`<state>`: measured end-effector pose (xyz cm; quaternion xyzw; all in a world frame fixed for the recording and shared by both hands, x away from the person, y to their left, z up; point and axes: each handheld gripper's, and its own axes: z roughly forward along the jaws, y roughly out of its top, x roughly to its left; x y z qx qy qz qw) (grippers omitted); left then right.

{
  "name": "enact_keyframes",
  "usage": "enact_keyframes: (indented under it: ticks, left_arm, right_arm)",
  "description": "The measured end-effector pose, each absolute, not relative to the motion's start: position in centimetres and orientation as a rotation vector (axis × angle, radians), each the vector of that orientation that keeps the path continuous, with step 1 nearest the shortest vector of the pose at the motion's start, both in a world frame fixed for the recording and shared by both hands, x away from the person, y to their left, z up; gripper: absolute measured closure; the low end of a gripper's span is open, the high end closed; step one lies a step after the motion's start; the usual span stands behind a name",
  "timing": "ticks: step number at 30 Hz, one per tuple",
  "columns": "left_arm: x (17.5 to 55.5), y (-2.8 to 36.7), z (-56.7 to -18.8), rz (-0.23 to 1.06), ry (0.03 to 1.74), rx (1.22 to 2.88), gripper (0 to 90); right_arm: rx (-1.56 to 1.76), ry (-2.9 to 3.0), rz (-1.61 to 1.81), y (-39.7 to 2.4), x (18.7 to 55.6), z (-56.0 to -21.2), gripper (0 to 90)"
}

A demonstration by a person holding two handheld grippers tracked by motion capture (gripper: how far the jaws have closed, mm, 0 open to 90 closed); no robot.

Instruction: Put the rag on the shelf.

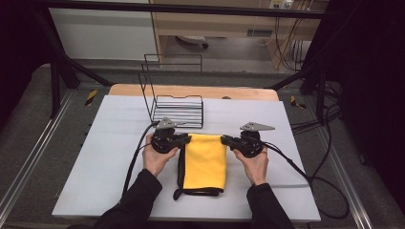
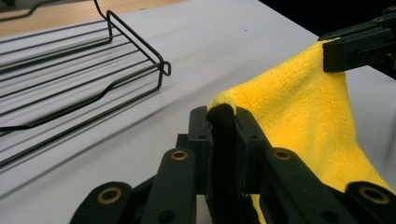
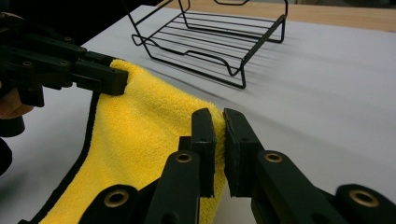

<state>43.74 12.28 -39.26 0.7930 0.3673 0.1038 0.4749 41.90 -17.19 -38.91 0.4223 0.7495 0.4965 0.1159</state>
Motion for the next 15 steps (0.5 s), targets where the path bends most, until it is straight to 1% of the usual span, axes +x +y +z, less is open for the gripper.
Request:
enact_keyframes:
  ticks: [15]
  left_arm:
    - [41.8, 13.7, -36.4, 0.349, 0.848, 1.858, 78.9]
  right_arm:
    - [1.11, 2.118, 1.528, -16.2, 40.6, -36.1, 84.0]
